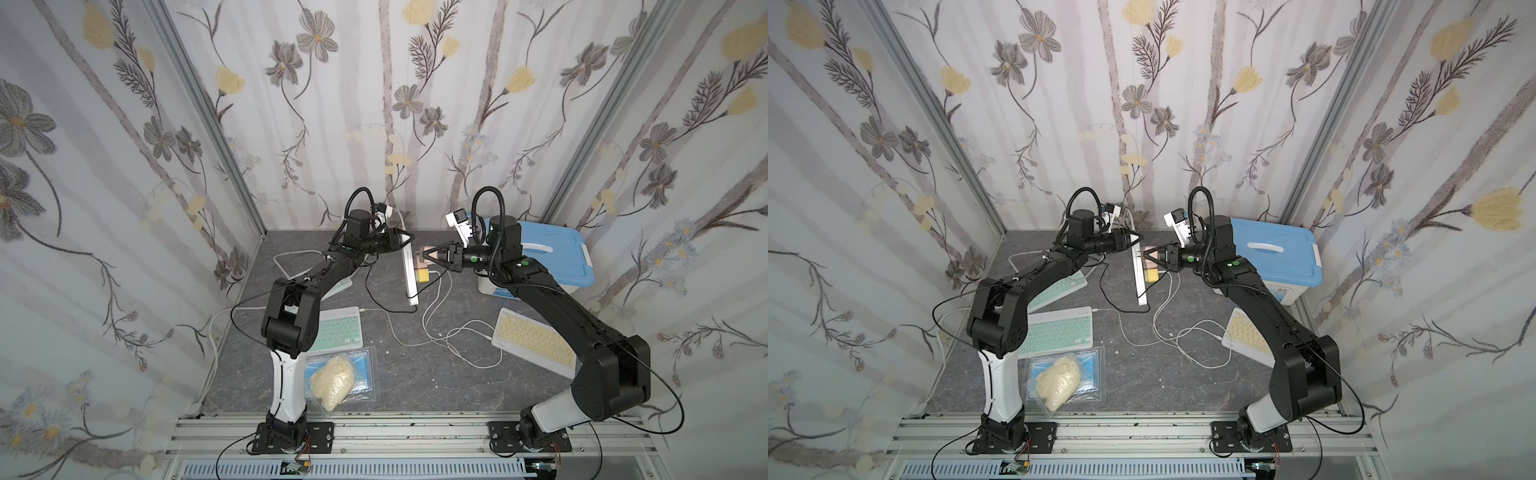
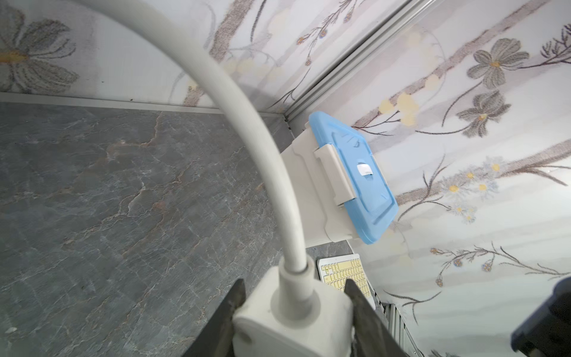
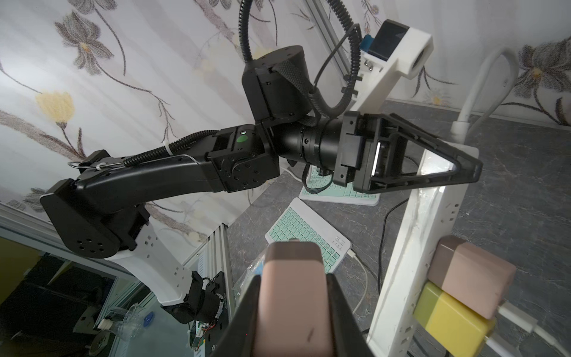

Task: Unplug the wireless keyboard
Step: Place the socket at the center of the board.

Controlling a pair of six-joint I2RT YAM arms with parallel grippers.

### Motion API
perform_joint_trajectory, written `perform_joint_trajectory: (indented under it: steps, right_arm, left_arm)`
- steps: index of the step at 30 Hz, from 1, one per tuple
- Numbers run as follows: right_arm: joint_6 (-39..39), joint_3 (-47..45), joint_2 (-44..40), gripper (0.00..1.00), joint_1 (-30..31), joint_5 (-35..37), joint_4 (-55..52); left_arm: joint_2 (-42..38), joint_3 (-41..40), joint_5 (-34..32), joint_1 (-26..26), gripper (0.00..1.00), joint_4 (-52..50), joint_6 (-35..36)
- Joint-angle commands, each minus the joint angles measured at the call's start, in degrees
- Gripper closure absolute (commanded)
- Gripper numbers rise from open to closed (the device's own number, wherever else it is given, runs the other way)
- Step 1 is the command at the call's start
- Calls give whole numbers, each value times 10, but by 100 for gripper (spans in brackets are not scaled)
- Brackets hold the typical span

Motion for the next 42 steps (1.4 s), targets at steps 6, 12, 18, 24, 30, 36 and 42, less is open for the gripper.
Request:
perform_joint_trajectory:
  steps: [6, 12, 18, 24, 30, 36, 42]
  right_arm:
    - [1, -16, 4, 100, 23, 10, 26]
    - [5, -24, 13, 100, 35, 18, 34]
    - [-19, -31, 12, 100, 34, 31, 8]
    - [-25, -45, 11, 100, 28, 32, 4]
    - [-25, -47, 18, 100, 27, 32, 7]
    - [-24, -47, 25, 100, 27, 30, 7]
    - [-27, -54, 23, 100, 25, 31, 7]
  left_arm:
    - [79, 49, -49, 0, 100, 58, -73]
    - [145, 102, -62, -3, 100, 48, -93]
    - [202, 165, -98, -3, 100, -40, -84]
    - [233, 190, -115, -3, 100, -71, -92]
    - [263, 215, -117, -3, 100, -101, -104]
    - [296, 277, -120, -2, 82, -155, -118]
    - [306, 291, -126, -3, 43, -176, -125]
